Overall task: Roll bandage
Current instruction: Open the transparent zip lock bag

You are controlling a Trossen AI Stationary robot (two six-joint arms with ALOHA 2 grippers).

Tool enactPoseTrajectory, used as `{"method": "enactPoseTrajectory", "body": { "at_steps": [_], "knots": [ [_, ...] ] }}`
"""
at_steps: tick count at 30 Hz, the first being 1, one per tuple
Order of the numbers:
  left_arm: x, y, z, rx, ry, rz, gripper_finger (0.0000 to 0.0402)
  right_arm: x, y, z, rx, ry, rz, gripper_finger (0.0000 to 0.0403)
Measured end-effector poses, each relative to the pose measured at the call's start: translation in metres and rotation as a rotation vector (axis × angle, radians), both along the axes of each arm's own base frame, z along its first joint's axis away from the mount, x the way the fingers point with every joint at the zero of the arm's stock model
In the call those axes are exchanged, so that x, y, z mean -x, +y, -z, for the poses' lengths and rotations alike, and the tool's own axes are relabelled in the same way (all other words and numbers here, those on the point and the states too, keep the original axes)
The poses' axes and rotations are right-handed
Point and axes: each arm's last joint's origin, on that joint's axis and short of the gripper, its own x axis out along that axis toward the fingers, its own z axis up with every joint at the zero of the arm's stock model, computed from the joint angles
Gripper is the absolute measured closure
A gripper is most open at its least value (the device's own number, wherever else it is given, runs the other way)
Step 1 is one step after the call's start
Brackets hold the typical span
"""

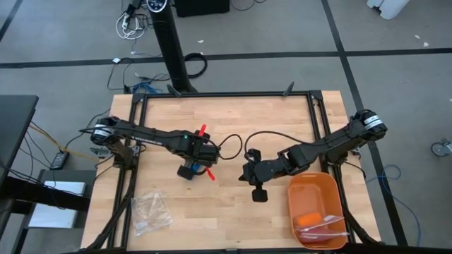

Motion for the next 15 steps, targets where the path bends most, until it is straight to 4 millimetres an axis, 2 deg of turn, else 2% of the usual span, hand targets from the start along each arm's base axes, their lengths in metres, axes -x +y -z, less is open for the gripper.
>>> {"method": "enactPoseTrajectory", "body": {
  "at_steps": [4, 8, 12, 15],
  "knots": [
    [0.011, -0.001, 0.005, 0.088, -0.063, -0.083, 0.0396, 0.000, 0.007, 0.004, 0.001, -0.016, -0.019, 0.0399],
    [0.030, -0.001, 0.015, 0.096, -0.127, -0.172, 0.0397, 0.002, 0.009, 0.023, -0.008, -0.047, -0.026, 0.0400],
    [0.045, -0.001, 0.038, 0.125, -0.164, -0.271, 0.0397, 0.004, 0.008, 0.042, -0.041, -0.121, -0.022, 0.0401],
    [0.058, -0.010, 0.052, 0.115, -0.147, -0.288, 0.0398, 0.005, 0.007, 0.051, -0.066, -0.186, -0.021, 0.0401]
  ]
}}
